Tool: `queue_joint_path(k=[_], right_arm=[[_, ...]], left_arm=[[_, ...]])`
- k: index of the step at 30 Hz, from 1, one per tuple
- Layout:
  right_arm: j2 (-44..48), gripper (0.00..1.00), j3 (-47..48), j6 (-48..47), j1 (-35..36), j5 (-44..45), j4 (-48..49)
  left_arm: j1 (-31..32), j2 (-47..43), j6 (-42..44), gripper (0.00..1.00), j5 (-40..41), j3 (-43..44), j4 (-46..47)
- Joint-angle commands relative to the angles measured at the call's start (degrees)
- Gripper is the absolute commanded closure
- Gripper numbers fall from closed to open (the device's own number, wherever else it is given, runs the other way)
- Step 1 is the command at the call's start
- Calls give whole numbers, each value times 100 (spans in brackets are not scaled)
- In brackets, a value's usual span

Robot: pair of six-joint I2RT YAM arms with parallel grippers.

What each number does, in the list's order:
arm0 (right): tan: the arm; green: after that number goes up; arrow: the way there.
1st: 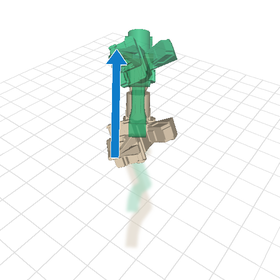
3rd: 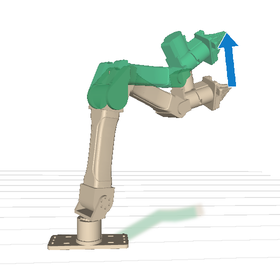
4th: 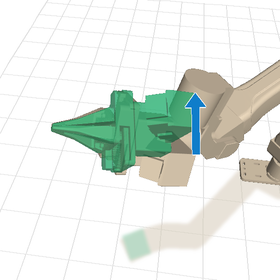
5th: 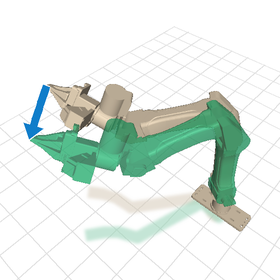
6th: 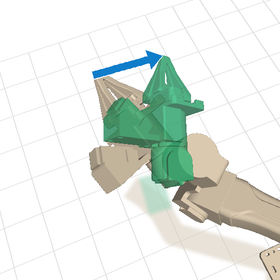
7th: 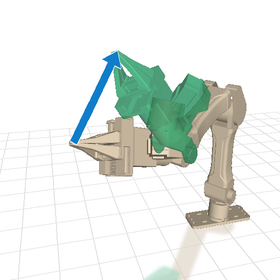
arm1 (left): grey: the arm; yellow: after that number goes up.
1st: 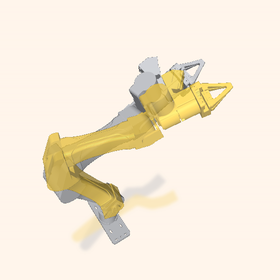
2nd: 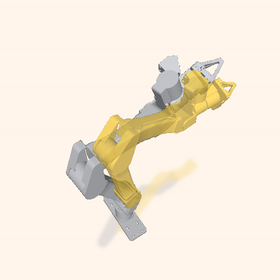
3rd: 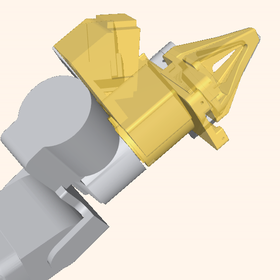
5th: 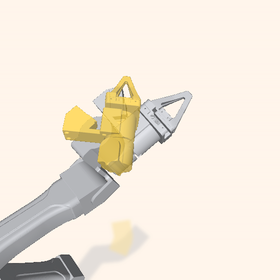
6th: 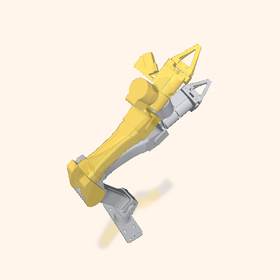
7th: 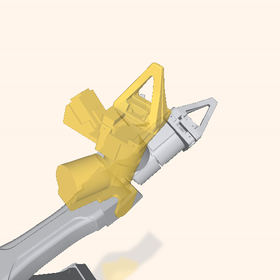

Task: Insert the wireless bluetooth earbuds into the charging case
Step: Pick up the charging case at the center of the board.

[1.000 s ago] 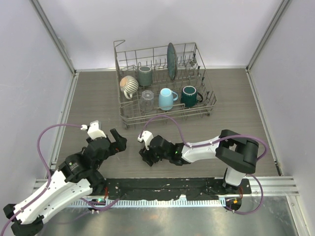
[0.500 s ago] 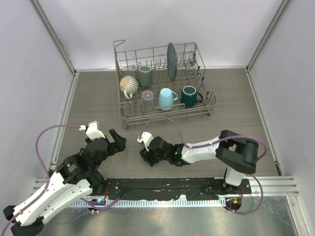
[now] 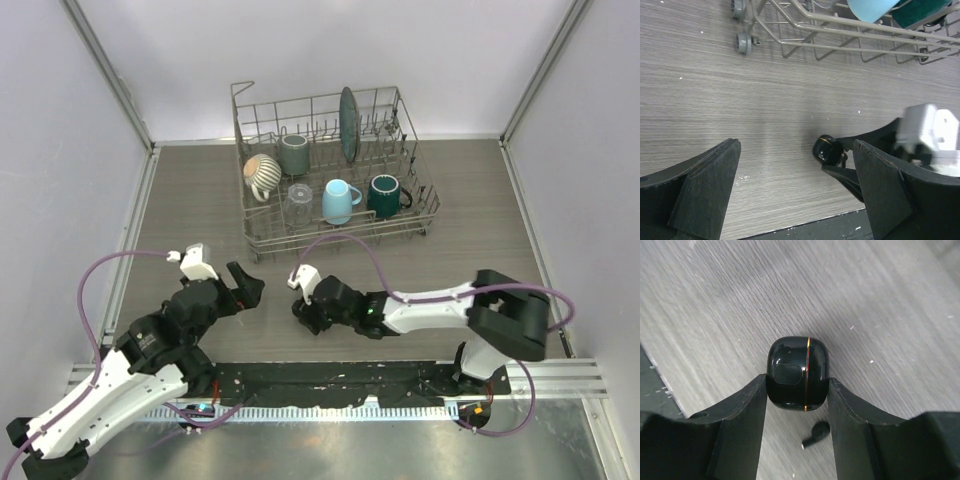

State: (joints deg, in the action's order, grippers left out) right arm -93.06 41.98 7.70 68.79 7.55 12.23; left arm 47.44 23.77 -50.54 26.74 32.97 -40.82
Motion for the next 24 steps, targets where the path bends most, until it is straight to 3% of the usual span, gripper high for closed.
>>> queue_joint_path(k=[1, 11, 20, 24], right_arm=[[1271, 94, -154, 21, 20, 124, 349], [3055, 95, -523, -901, 20, -140, 262], [4111, 98, -673, -1570, 20, -61, -97], [4199, 98, -664, -1570, 20, 44, -151]], left_arm=[[-24, -171, 89, 0, -291, 227, 355], [-33, -75, 317, 0, -1880, 262, 2084], [-24, 2226, 853, 0, -3429, 1308, 2499], [-24, 2685, 766, 5, -3991, 1361, 3009]])
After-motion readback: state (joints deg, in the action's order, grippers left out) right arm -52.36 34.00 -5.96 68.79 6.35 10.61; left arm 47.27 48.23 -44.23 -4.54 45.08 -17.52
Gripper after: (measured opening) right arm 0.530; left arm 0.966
